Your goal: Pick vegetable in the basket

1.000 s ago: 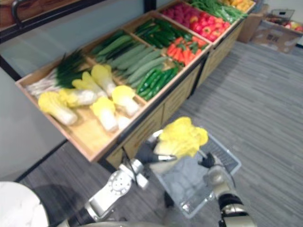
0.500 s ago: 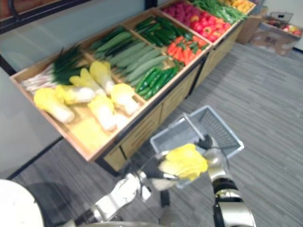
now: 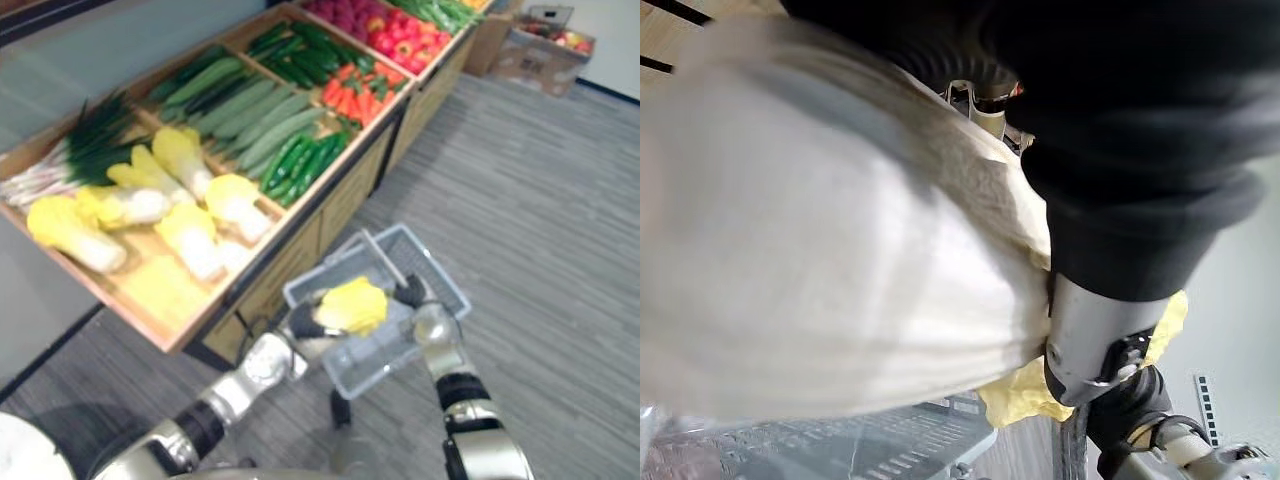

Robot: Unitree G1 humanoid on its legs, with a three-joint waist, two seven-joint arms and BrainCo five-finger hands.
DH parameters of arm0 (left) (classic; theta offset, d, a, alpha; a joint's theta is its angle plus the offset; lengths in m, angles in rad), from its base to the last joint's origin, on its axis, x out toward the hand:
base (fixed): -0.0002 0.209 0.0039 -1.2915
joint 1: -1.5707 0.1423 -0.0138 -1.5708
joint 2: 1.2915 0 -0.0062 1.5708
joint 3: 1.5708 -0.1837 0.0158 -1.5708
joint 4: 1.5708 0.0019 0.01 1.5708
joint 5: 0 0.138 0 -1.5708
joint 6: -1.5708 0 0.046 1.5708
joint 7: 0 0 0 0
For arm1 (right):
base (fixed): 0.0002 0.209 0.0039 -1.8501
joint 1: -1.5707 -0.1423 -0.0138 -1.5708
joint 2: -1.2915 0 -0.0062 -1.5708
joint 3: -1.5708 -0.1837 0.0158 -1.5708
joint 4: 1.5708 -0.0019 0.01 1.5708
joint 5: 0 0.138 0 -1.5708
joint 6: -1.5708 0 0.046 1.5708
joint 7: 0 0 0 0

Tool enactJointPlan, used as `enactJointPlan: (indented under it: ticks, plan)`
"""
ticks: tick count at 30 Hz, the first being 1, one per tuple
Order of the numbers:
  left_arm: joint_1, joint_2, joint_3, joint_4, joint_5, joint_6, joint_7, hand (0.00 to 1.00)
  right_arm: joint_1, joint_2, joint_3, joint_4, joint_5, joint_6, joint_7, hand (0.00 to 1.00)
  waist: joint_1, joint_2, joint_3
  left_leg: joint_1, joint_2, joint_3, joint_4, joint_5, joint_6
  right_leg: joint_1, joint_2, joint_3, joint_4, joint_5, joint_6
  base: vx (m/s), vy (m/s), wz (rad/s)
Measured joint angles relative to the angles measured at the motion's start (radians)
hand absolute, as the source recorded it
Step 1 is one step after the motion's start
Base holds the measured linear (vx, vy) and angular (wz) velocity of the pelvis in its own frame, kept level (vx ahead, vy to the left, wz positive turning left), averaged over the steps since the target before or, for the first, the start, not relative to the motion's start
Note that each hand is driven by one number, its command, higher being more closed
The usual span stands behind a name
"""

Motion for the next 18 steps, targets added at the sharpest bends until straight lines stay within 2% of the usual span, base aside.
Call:
enactJointPlan:
  ticks: [6,11,17,18]
  plan:
    - [-0.037,-0.034,-0.004,0.031,0.042,0.007,0.015,1.00,0.025,-0.052,0.028,-0.123,0.067,-0.007,0.047,1.00,-0.005,-0.014,0.024,-0.002,0.000,0.007,0.000,-0.005,0.000,-0.009,0.008,0.013,0.000,0.000,0.000,0.00,0.008,-0.05]
    - [-0.074,-0.044,-0.005,0.087,0.068,0.007,0.039,1.00,0.057,-0.069,0.041,-0.217,0.151,-0.026,0.073,1.00,-0.027,-0.017,0.027,0.000,0.006,0.025,0.008,-0.015,0.000,-0.014,0.013,0.032,0.000,0.000,0.000,0.01,0.024,-0.11]
    - [-0.127,-0.077,-0.008,0.197,0.113,0.014,0.064,1.00,0.087,-0.092,0.097,-0.267,0.192,-0.055,0.090,1.00,-0.052,-0.025,0.034,-0.001,0.008,0.030,0.015,-0.023,0.002,-0.015,0.016,0.039,0.000,0.000,0.000,0.00,0.010,-0.03]
    - [-0.131,-0.080,-0.008,0.207,0.121,0.015,0.065,0.00,0.089,-0.093,0.101,-0.267,0.193,-0.055,0.092,1.00,-0.054,-0.027,0.035,-0.001,0.008,0.031,0.016,-0.023,0.002,-0.015,0.017,0.040,0.000,0.000,0.000,0.00,0.002,-0.05]
